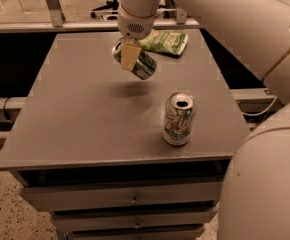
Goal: Knock green can over
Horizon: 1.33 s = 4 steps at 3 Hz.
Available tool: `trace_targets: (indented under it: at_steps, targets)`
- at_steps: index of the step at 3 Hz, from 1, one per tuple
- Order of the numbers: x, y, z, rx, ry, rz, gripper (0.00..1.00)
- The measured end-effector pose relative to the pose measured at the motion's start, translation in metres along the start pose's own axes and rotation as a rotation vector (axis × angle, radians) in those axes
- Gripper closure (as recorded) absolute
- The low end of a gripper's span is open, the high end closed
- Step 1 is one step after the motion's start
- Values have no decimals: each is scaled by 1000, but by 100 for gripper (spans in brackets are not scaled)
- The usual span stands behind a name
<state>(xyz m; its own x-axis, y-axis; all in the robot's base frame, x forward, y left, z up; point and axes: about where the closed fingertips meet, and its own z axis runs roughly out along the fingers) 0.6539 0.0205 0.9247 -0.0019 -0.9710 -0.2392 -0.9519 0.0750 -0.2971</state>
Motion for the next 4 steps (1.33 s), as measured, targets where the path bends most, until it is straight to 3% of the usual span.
trace_targets:
  at_steps: [1, 2, 3, 4]
  targets:
    - [17, 6, 21, -36, 163, -70, 97]
    - [19, 14, 33, -69, 192, -85, 67]
    - [12, 26, 44, -102, 160, -89, 36]
    - [6, 36, 49, -124, 134, -93, 13]
